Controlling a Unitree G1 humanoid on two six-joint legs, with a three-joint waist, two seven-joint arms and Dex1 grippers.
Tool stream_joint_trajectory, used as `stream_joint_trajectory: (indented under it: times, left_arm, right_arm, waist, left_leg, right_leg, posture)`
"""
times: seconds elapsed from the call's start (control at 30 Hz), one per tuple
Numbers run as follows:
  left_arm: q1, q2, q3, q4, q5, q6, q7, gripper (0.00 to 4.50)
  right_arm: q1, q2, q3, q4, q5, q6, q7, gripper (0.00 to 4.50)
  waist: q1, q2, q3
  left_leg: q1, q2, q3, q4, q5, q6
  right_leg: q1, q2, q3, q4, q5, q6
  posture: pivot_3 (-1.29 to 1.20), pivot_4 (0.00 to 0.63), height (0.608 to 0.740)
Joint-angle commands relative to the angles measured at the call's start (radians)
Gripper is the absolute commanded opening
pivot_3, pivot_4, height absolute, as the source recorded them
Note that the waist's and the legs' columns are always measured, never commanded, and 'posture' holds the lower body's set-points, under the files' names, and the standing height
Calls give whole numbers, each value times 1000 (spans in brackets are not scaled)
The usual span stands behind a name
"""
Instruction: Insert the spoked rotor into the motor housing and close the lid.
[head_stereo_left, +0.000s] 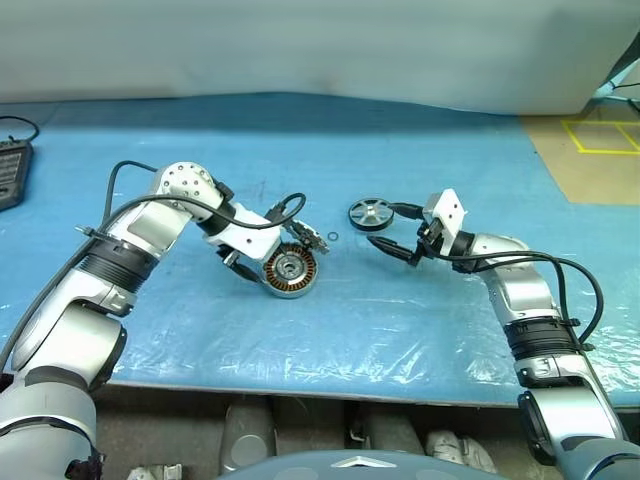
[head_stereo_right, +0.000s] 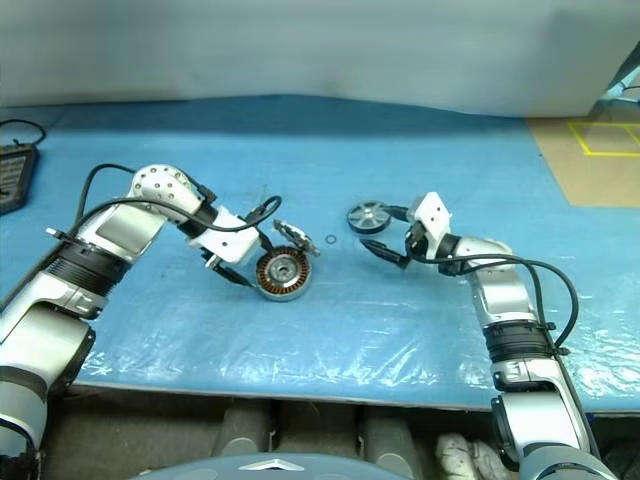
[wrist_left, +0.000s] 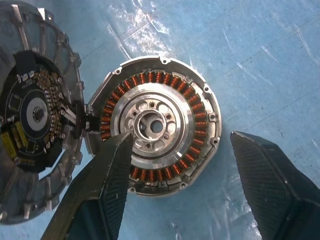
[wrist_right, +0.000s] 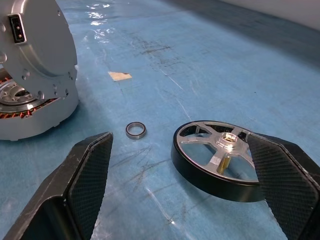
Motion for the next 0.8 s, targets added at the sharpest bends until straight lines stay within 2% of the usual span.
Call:
stream_joint_trajectory:
  times: [0.03, 0.43, 0.8]
  left_arm:
    - [11, 2, -4, -9, 20, -27, 1, 3247]
    - [10, -45, -22, 105, 98, -112, 44, 3247]
    - [17, -59, -32, 127, 125, -154, 47, 3247]
  right_arm:
    - [0, -13, -11, -52, 13, 0, 4, 4500]
    - [6, -12, -12, -69, 14, 11, -1, 4500]
    - [12, -11, -13, -81, 14, 15, -8, 4500]
  waist:
    - [0, 0, 0]
    - [1, 0, 0]
    - [1, 0, 0]
  left_leg:
    - [0, 0, 0, 0, 0, 0]
    - [0, 0, 0, 0, 0, 1]
    - [0, 0, 0, 0, 0, 0]
  right_leg:
    - [0, 0, 0, 0, 0, 0]
    - [0, 0, 0, 0, 0, 0]
    - [0, 0, 0, 1, 0, 0]
  posture:
    - [0, 150, 740]
    - [0, 150, 740]
    - [0, 150, 740]
